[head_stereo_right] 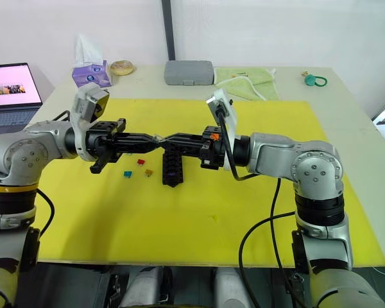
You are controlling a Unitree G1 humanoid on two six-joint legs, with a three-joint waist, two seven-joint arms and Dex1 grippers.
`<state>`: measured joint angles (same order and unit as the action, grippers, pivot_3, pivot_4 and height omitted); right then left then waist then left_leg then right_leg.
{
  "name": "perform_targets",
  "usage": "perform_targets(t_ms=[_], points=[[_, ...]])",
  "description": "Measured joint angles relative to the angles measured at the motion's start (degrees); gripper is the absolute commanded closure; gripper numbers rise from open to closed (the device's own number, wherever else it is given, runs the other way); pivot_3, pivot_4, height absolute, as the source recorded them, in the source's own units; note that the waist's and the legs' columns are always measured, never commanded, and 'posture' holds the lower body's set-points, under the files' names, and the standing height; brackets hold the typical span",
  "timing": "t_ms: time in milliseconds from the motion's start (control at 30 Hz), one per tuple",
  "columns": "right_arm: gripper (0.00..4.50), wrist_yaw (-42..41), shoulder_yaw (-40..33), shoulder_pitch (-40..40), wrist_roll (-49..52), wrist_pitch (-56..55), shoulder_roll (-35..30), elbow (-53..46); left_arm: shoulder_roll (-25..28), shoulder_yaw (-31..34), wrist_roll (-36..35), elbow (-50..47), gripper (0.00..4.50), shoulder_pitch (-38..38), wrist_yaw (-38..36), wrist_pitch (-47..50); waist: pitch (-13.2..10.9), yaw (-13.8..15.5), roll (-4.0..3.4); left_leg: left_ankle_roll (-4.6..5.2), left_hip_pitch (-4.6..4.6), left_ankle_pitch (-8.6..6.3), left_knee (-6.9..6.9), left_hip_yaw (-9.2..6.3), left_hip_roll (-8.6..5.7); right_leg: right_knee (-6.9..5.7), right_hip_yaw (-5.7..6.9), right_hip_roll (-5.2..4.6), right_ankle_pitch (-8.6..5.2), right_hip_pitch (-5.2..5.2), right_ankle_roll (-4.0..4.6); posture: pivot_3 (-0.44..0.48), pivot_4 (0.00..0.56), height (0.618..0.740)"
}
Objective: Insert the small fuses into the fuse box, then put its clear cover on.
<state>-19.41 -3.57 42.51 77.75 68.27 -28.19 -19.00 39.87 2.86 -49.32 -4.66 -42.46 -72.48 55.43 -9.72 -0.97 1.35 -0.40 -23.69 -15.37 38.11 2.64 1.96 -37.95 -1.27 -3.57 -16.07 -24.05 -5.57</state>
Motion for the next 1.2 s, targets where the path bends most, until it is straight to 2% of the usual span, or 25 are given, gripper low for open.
perform_targets(t_ms=[33,67,467,567,733,800,833,933,1000,1133,1200], points=[[4.39,-0.01,0.0,0.0,0.01,-0.09,0.0,0.0,0.0,0.0,0.03,0.0,4.5,0.0,0.05,0.0,0.0,0.0,0.0,0.0,0.0,0.0,0.0,0.0,0.0,0.0,0.0,0.0,0.0,0.0,0.0,0.0,0.15,0.737],[4.45,0.05,-0.02,0.0,-0.05,-0.27,-0.01,-0.01,0.0,0.0,0.08,-0.03,4.5,0.0,0.03,0.0,0.0,0.0,0.0,0.0,0.0,0.0,0.0,0.0,0.0,0.0,0.0,0.0,0.0,0.0,0.0,0.0,0.15,0.737],[4.45,0.08,0.03,-0.09,-0.05,-0.51,0.0,-0.1,0.1,-0.22,0.55,-0.05,4.5,0.01,-0.39,-0.95,0.0,0.0,0.0,0.0,-0.01,0.0,0.0,0.0,0.0,0.0,0.0,0.0,0.0,-0.01,0.0,0.0,0.15,0.737],[4.5,0.08,0.47,-0.21,-0.16,-0.55,0.02,-0.13,0.99,-1.59,2.57,-0.03,3.56,0.12,-0.98,-2.98,0.0,0.0,0.0,0.0,-0.01,0.0,0.0,0.0,0.0,0.0,0.0,0.0,0.0,-0.02,0.0,0.0,0.15,0.737],[4.5,-0.87,0.86,-0.15,-1.48,-1.23,-0.03,-0.49,3.01,-2.07,4.79,0.6,1.4,1.95,-1.48,-4.78,0.0,-0.09,0.0,0.0,-0.08,0.0,0.0,0.01,0.01,0.0,0.0,0.01,0.0,-0.11,0.0,0.0,0.15,0.737],[4.5,-2.67,1.6,-0.01,-4.38,-2.55,-0.75,-0.31,5.34,-2.0,5.76,1.18,0.33,2.8,-2.15,-5.42,0.0,-0.12,-0.01,0.0,-0.12,0.0,0.0,0.01,0.0,-0.01,-0.01,0.02,0.0,-0.16,0.0,0.0,0.15,0.737],[4.5,-5.32,3.61,0.8,-8.19,-4.46,-2.47,0.08,6.84,-1.94,6.89,1.46,0.04,3.97,-2.46,-6.67,-0.02,-0.17,-0.03,0.0,-0.12,0.0,0.0,0.05,0.0,0.0,-0.03,0.01,0.0,-0.19,0.0,0.0,0.15,0.737],[4.5,-14.59,9.68,3.38,-21.21,-13.34,-6.92,3.77,10.1,-1.93,11.25,3.41,0.04,7.65,-2.87,-11.37,-0.02,-0.18,-0.04,0.0,-0.14,0.0,-0.01,0.13,-0.03,0.0,-0.05,0.02,0.0,-0.27,0.01,0.0,0.15,0.737],[4.5,-23.54,15.88,5.26,-32.37,-23.83,-8.89,9.05,12.27,-1.91,15.34,5.05,0.04,11.09,-2.85,-16.41,-0.03,-0.28,-0.04,0.0,-0.15,0.0,-0.01,0.15,-0.01,0.0,-0.05,0.06,0.0,-0.29,0.01,0.0,0.15,0.737],[4.5,-36.63,24.02,6.67,-46.92,-40.13,-7.08,19.96,14.27,-1.66,18.93,5.46,0.04,15.84,-3.64,-22.17,-0.03,-0.04,-0.04,0.0,-0.37,0.0,0.02,0.17,0.0,0.0,-0.01,0.07,0.0,-0.44,0.0,0.0,0.15,0.737],[4.5,-40.82,26.39,6.8,-51.07,-45.22,-5.66,24.25,14.98,-1.58,19.78,4.9,0.04,17.66,-3.81,-23.64,-0.03,0.1,-0.03,0.0,-0.46,0.0,0.04,0.17,0.0,0.0,0.01,0.03,0.0,-0.46,0.0,0.0,0.15,0.737]])
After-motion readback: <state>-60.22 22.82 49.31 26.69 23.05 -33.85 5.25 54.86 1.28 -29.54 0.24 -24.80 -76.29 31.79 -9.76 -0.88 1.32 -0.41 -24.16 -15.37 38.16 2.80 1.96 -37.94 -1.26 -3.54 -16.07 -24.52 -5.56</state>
